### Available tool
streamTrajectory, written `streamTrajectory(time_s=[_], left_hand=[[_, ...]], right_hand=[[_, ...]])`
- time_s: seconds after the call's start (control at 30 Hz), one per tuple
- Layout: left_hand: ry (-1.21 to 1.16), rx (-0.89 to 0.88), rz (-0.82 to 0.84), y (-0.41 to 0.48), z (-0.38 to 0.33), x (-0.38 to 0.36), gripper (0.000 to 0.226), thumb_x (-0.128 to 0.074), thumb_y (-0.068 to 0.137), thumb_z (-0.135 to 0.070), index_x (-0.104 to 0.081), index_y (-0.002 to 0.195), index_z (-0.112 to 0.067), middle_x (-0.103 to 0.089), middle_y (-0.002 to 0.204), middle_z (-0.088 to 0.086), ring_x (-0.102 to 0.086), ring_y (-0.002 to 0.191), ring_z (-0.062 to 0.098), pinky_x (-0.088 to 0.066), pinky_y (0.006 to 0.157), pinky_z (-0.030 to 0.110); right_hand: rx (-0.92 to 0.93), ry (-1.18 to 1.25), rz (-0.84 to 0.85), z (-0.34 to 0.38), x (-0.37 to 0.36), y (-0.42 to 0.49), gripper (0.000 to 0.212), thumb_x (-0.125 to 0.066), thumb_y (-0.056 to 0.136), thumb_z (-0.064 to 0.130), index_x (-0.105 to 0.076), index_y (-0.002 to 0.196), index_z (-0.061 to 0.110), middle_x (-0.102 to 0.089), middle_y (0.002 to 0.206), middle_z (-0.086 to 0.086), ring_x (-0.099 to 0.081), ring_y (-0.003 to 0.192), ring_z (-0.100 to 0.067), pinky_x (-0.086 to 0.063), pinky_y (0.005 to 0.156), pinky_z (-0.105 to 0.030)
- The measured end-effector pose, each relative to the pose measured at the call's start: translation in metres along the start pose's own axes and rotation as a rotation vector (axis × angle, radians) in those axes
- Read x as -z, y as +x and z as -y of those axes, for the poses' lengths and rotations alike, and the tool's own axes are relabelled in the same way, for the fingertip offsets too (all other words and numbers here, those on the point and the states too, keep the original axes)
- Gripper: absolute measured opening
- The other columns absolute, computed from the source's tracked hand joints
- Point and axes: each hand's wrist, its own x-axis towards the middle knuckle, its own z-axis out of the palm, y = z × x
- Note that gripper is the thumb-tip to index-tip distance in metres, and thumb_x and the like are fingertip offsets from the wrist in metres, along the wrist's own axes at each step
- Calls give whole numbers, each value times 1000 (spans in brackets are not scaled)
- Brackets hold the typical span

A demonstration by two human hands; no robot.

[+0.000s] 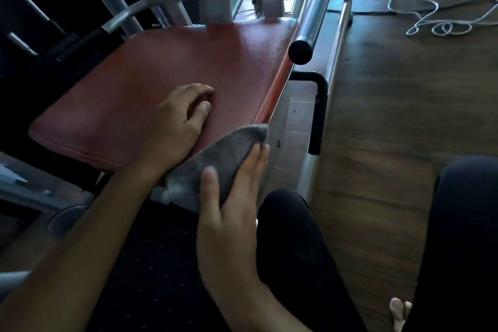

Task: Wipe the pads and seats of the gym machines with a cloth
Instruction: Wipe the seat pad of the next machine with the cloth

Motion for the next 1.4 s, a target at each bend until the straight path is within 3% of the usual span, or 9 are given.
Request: streamTrajectory(time_s=[0.13,0.27,0.4,0.63,0.77,0.97,1.13,1.3,1.4], left_hand=[[18,3,1,0,2,-1,32,-53,99,-14,-63,129,-14,-61,131,3,-51,116,5,-25,93,-4],[-4,16,0,0,3,-1,31,-55,99,-13,-63,129,-16,-60,132,0,-50,117,3,-26,96,-3],[-6,33,7,0,0,1,32,-55,99,-14,-63,130,-18,-59,133,-1,-50,118,3,-30,98,4],[-14,30,-2,0,3,0,31,-54,99,-16,-64,128,-19,-60,131,-2,-48,114,-2,-28,96,-2],[-2,55,18,-2,1,2,32,-52,100,-22,-62,131,-24,-58,135,-6,-51,122,5,-33,103,15],[-41,81,19,-2,-4,2,32,-55,100,-16,-63,131,-17,-58,136,0,-48,121,1,-26,99,-1],[-9,35,149,-1,-6,7,52,-49,92,-43,-56,139,-22,-50,149,-2,-41,141,14,-27,121,36],[-11,33,129,-4,-7,7,53,-46,91,-45,-56,139,-23,-50,149,-2,-41,141,16,-28,120,39],[-3,40,128,-3,-3,6,53,-46,91,-47,-55,139,-27,-49,150,-5,-41,142,15,-28,120,41]], right_hand=[[-23,45,-32,3,7,17,66,-36,103,45,5,153,41,14,158,30,12,139,19,-4,117,-15],[-21,-14,53,1,10,-16,67,-39,102,43,10,146,51,19,154,36,14,136,23,-3,108,1],[-16,-25,-22,1,14,33,69,-37,101,49,4,155,37,7,162,22,4,145,10,-14,121,-26],[-26,43,55,5,11,-14,68,-40,102,39,7,151,47,15,155,36,10,136,24,-4,112,-3],[-41,55,-23,5,17,41,67,-40,103,43,-1,157,33,5,162,21,1,146,8,-14,123,-27],[-11,75,86,4,23,-5,67,-43,101,42,-1,153,45,6,158,34,3,139,22,-9,112,-3],[-38,63,10,6,27,62,65,-41,103,43,-7,157,31,0,163,19,-6,148,3,-20,122,-31],[-2,74,119,3,28,2,67,-44,102,39,-3,154,44,5,158,34,0,140,20,-12,120,-20],[-13,103,115,0,26,19,63,-42,103,37,-6,155,39,6,159,30,3,143,15,-12,123,-28]])
